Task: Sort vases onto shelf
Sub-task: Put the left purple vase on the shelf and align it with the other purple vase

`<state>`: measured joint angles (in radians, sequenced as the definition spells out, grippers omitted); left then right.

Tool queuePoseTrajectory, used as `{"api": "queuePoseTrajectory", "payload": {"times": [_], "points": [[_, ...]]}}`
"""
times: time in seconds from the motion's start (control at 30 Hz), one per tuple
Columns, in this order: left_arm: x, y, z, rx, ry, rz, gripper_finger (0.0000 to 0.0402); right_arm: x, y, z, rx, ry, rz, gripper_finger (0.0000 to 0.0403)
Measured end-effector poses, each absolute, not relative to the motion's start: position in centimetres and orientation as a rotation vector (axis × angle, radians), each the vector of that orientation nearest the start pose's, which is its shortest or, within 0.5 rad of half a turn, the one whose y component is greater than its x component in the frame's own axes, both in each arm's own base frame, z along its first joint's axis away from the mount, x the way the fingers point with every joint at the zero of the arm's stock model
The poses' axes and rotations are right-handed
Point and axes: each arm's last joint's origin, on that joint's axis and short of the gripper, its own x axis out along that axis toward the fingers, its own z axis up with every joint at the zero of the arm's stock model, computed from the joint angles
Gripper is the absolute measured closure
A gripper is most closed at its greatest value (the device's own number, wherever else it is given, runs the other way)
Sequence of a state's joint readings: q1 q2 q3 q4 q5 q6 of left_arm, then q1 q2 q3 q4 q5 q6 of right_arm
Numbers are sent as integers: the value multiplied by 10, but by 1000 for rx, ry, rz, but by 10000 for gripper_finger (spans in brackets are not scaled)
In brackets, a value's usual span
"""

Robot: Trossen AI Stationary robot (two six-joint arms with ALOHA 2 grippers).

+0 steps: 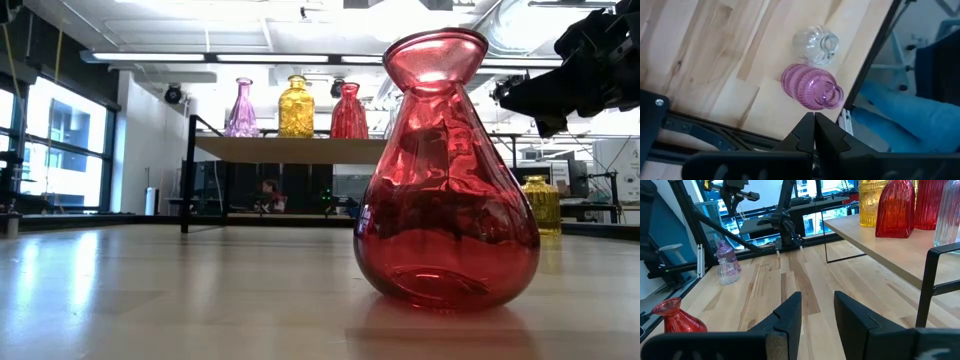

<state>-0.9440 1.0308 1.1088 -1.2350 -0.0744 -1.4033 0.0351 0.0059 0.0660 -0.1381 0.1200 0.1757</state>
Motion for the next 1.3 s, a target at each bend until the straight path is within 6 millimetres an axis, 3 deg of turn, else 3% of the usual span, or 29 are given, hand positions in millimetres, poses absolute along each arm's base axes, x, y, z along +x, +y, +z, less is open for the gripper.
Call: {"api": "queuePoseTrajectory", "payload": {"times": [0.33,0.8,1.3], "points": [[99,-164,306,-526,1279,56,392,93,0,172,169,70,-91,304],[119,-198,278,-521,1305,137,290,93,0,172,169,70,-92,304],[126,-211,266,-494,1336,120,258,93,0,172,169,70,-91,304]]}}
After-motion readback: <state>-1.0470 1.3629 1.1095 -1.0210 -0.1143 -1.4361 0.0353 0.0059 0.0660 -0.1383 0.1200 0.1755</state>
